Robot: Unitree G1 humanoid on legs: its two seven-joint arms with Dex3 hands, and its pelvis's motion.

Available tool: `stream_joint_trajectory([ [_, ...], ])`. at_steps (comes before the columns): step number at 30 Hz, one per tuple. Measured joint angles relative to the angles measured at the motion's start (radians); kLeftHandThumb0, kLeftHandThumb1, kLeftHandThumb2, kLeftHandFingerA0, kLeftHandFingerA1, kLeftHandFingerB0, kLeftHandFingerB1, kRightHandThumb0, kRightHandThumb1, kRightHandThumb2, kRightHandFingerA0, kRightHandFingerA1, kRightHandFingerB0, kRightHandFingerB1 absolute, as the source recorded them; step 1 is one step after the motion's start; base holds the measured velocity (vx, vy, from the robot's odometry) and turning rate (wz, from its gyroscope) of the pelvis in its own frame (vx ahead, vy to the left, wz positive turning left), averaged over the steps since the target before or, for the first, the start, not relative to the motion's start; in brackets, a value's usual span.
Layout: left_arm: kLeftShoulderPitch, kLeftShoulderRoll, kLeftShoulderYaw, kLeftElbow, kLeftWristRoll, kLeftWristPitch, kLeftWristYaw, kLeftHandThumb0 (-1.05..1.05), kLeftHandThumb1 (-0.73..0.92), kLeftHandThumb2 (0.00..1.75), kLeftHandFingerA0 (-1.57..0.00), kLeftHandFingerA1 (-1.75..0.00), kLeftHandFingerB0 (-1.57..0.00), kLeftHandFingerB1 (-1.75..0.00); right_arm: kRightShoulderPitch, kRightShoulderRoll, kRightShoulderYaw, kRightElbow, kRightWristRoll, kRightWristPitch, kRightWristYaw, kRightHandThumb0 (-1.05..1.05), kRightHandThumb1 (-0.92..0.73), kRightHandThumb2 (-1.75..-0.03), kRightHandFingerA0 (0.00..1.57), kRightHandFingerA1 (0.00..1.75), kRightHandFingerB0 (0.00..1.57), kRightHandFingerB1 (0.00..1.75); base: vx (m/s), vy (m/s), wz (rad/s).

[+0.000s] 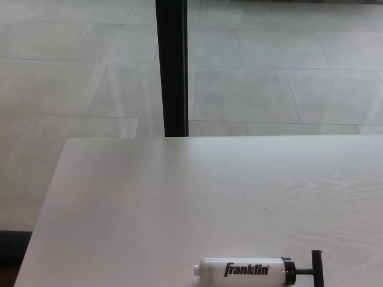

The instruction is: The robot uses its left hand to lift the air pump kept on the middle of the desk and use the right hand to pull out the handle

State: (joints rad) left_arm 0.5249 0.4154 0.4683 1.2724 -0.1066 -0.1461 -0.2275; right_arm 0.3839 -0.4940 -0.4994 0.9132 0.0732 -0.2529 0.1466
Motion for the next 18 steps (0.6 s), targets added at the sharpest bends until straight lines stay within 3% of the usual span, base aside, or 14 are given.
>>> stream_joint_trajectory([
  [1, 0.0, 0.005, 0.009, 0.006, -0.005, -0.014, -0.008, -0.69, 0.73, 0.62, -0.47, -0.47, -0.52, -0.42, 0.003, -0.003, -0.008, -0.001, 0.008, -0.011, 0.007, -0.55, -0.73, -0.62, 0.67, 0.69, 0.45, 0.39, 0.0, 0.0, 0.0],
  [2, -0.001, 0.006, 0.027, 0.01, -0.014, -0.021, -0.014, -0.65, 0.75, 0.62, -0.57, -0.52, -0.54, -0.45, 0.004, -0.007, -0.015, -0.002, 0.012, -0.014, 0.008, -0.59, -0.6, -0.96, 0.62, 0.74, 0.36, 0.53, 0.0, 0.0, 0.0],
  [3, -0.006, 0.008, 0.051, 0.015, -0.025, -0.022, -0.02, -0.65, 0.75, 0.62, -0.57, -0.52, -0.54, -0.45, 0.004, -0.011, -0.026, -0.005, 0.016, -0.008, 0.008, -0.59, -0.6, -0.96, 0.62, 0.74, 0.36, 0.53, 0.0, 0.0, 0.0],
  [4, -0.009, 0.011, 0.072, 0.02, -0.036, -0.022, -0.026, -0.67, 0.76, 0.64, -0.58, -0.51, -0.5, -0.44, 0.005, -0.018, -0.039, -0.009, 0.022, -0.001, 0.006, -0.55, -0.77, -0.63, 0.64, 0.66, 0.4, 0.4, 0.0, 0.0, 0.0],
  [5, -0.011, 0.017, 0.089, 0.025, -0.047, -0.022, -0.033, -0.71, 0.67, 0.71, -0.51, -0.57, -0.4, -0.46, 0.007, -0.026, -0.057, -0.015, 0.03, 0.01, 0.004, -0.58, -0.62, -0.95, 0.57, 0.66, 0.34, 0.52, 0.0, 0.0, 0.0],
  [6, -0.012, 0.019, 0.097, 0.026, -0.05, -0.021, -0.035, -0.64, 0.74, 0.62, -0.52, -0.55, -0.43, -0.42, 0.006, -0.028, -0.065, -0.016, 0.033, 0.015, 0.004, -0.57, -0.62, -0.95, 0.56, 0.65, 0.34, 0.52, 0.0, 0.0, 0.0],
  [7, -0.015, 0.025, 0.122, 0.029, -0.064, -0.016, -0.04, -0.62, 0.74, 0.62, -0.47, -0.54, -0.36, -0.36, 0.005, -0.036, -0.093, -0.017, 0.043, 0.036, 0.0, -0.51, -0.76, -0.62, 0.59, 0.56, 0.37, 0.38, 0.0, 0.0, 0.0],
  [8, -0.017, 0.026, 0.139, 0.031, -0.072, -0.015, -0.042, -0.62, 0.74, 0.62, -0.64, -0.53, -0.52, -0.43, 0.005, -0.04, -0.109, -0.017, 0.05, 0.046, -0.001, -0.56, -0.63, -0.94, 0.54, 0.64, 0.32, 0.51, 0.0, 0.0, 0.0],
  [9, -0.019, 0.028, 0.165, 0.031, -0.085, -0.015, -0.045, -0.61, 0.73, 0.62, -0.64, -0.55, -0.58, -0.47, 0.002, -0.044, -0.138, -0.016, 0.062, 0.062, -0.003, -0.53, -0.78, -0.63, 0.59, 0.58, 0.35, 0.37, 0.0, 0.0, 0.0],
  [10, -0.022, 0.03, 0.184, 0.032, -0.094, -0.015, -0.045, -0.59, 0.72, 0.62, -0.69, -0.58, -0.6, -0.48, -0.001, -0.049, -0.159, -0.016, 0.071, 0.075, -0.006, -0.53, -0.63, -0.94, 0.56, 0.73, 0.29, 0.52, 0.0, 0.0, 0.0],
  [11, -0.028, 0.033, 0.204, 0.031, -0.104, -0.014, -0.045, -0.61, 0.72, 0.62, -0.71, -0.54, -0.57, -0.46, -0.005, -0.055, -0.184, -0.016, 0.082, 0.088, -0.009, -0.49, -0.78, -0.63, 0.64, 0.93, 0.4, 0.41, 0.0, 0.0, 0.0],
  [14, -0.062, 0.052, 0.263, 0.029, -0.134, -0.015, -0.044, -0.61, 0.71, 0.62, -0.63, -0.51, -0.52, -0.44, -0.037, -0.073, -0.268, -0.02, 0.121, 0.119, -0.017, -0.53, -0.62, -0.93, 0.53, 0.76, 0.3, 0.51, 0.0, 0.0, 0.0],
  [16, -0.107, 0.071, 0.287, 0.025, -0.147, -0.016, -0.04, -0.62, 0.7, 0.61, -0.7, -0.57, -0.61, -0.45, -0.075, -0.08, -0.32, -0.049, 0.148, 0.14, -0.023, -0.51, -0.74, -0.62, 0.52, 0.59, 0.34, 0.37, 0.0, 0.0, 0.0],
  [18, -0.157, 0.085, 0.299, -0.001, -0.155, -0.019, -0.033, -0.62, 0.74, 0.62, -0.64, -0.51, -0.57, -0.43, -0.119, -0.085, -0.36, -0.095, 0.172, 0.16, -0.035, -0.53, -0.75, -0.62, 0.39, 0.64, 0.26, 0.38, 0.0, 0.0, 0.0],
])
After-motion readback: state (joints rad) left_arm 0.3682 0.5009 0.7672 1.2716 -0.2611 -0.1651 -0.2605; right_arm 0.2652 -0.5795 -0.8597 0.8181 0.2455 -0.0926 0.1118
